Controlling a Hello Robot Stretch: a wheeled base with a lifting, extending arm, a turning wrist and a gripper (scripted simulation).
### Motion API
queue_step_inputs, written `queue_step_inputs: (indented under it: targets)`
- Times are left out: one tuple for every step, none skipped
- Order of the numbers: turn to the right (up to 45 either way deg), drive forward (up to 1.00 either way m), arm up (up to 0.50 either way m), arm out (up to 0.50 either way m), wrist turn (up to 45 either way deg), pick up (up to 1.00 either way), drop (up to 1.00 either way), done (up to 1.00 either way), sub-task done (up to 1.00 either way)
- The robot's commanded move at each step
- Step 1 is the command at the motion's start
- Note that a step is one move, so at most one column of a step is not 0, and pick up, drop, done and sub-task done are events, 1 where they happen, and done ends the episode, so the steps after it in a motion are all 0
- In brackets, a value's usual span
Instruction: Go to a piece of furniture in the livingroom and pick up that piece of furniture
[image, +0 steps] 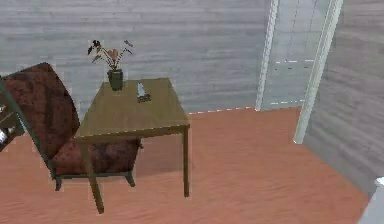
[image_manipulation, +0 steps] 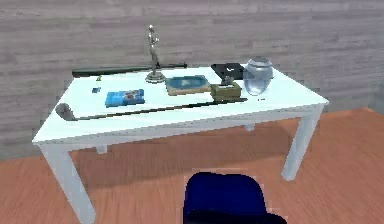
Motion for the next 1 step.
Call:
queue_step_inputs:
  targets:
    - [21.0,0.00,0.00,0.00,0.0,0.00,0.00,0.00,0.00]
